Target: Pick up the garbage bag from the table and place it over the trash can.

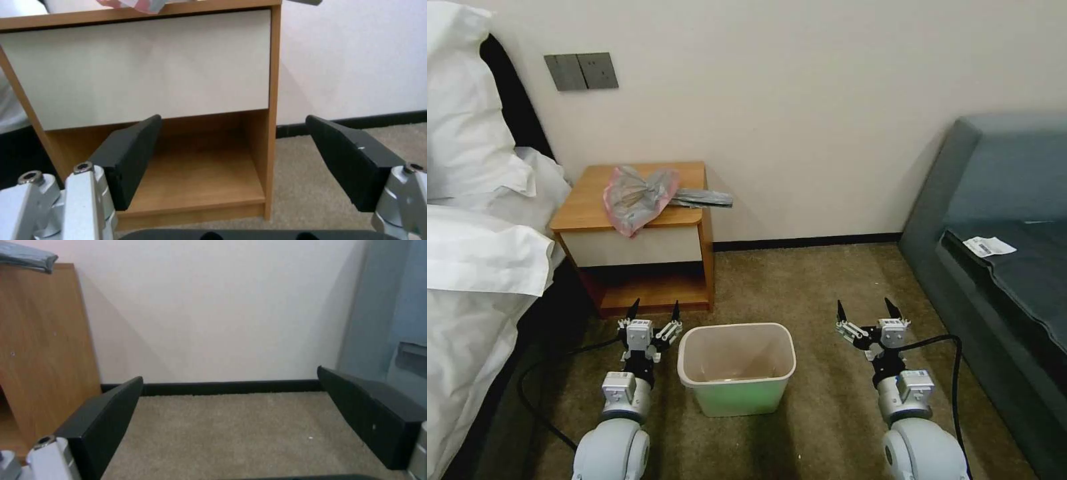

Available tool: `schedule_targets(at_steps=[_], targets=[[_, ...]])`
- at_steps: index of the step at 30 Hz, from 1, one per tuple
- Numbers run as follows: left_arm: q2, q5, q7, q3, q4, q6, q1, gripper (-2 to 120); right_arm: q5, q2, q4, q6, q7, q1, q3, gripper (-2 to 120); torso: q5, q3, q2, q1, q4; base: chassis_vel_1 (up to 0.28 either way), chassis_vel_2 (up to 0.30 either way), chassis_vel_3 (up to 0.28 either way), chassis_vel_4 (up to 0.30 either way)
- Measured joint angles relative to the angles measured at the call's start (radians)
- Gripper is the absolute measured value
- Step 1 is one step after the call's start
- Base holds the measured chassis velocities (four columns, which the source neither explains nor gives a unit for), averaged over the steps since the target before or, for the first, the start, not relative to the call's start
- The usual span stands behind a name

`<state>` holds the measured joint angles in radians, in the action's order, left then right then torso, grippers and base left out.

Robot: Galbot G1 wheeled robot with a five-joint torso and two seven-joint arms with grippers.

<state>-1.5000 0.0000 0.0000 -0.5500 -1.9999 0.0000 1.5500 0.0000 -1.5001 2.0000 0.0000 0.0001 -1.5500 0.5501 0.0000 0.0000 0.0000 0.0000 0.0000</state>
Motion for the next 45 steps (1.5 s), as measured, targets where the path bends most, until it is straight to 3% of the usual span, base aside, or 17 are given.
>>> schedule_targets(at_steps=[45], targets=[[0.001, -0.003, 0.0, 0.0, 0.002, -0.005, 0.0, 84, 0.0, 0.0, -0.004, 0.015, -0.002, -0.001, 0.002, 100, 0.0, 0.0, 0.0, 0.0, 0.0001, 0.0, 0.0, 0.0, 0.0]])
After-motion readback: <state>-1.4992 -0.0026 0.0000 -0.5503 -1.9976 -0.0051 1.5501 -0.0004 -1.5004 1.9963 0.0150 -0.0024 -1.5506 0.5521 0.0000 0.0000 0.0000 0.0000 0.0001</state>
